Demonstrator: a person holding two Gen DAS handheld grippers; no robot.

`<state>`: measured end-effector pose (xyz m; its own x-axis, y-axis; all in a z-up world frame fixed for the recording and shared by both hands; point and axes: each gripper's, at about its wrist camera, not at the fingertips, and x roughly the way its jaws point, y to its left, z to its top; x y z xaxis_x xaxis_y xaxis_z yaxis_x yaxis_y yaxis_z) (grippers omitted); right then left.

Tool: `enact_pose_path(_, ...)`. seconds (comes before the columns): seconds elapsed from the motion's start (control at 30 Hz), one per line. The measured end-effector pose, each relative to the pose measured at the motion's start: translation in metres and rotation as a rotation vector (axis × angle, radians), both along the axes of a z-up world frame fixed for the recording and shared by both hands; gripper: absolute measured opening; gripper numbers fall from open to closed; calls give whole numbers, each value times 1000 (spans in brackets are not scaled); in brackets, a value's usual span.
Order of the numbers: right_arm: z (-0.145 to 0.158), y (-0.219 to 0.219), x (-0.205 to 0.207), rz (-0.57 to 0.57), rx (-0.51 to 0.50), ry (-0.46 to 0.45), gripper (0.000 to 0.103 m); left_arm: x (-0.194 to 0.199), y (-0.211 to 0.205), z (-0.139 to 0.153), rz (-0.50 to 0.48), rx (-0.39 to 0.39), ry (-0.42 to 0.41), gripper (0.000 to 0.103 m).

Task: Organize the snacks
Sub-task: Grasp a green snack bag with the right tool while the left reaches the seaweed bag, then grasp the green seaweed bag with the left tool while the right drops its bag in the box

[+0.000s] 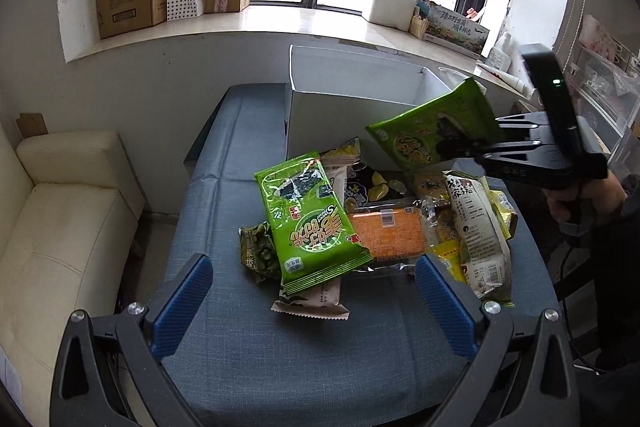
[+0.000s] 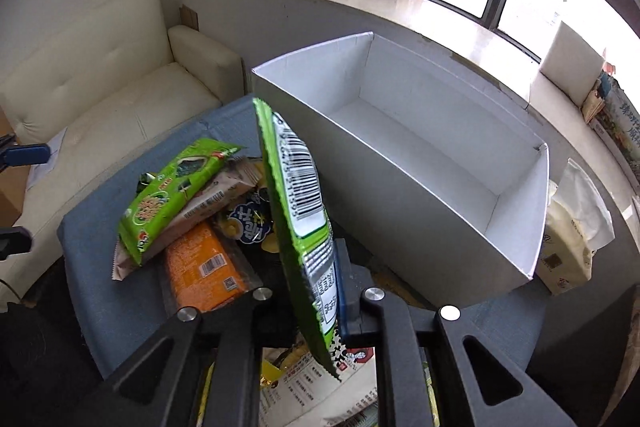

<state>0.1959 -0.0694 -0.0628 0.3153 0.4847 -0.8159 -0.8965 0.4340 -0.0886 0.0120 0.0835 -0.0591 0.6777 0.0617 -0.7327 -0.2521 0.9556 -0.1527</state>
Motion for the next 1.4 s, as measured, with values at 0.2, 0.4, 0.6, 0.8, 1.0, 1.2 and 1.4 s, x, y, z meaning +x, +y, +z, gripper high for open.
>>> enact_pose_path(0.2, 40, -38, -23, -60, 144, -9, 14, 34, 11, -17, -2, -57, 35, 103)
enact_pose_path(0.4, 50, -67, -43, -165, 287, 60, 14, 86, 33, -50, -10, -108, 106, 103)
enact_pose_path(0.6, 38, -107, -58, -293, 436, 170, 14, 117, 54, -78, -17, -148, 151, 103)
enact_pose_path(0.8, 31, -124, -61, -351, 428, 207, 14, 119, 53, -74, -59, -144, 114, 82)
enact_pose_path(1.0, 33, -123, -56, -358, 443, 205, 14, 104, 55, -50, -64, -139, 47, 77)
enact_pose_path(1.2, 37, -112, -43, -362, 469, 201, 14, 95, 46, 9, -112, -99, -70, 77)
enact_pose_path(1.4, 69, -86, -2, -372, 499, 127, 14, 142, 34, 68, -176, -9, -151, 77)
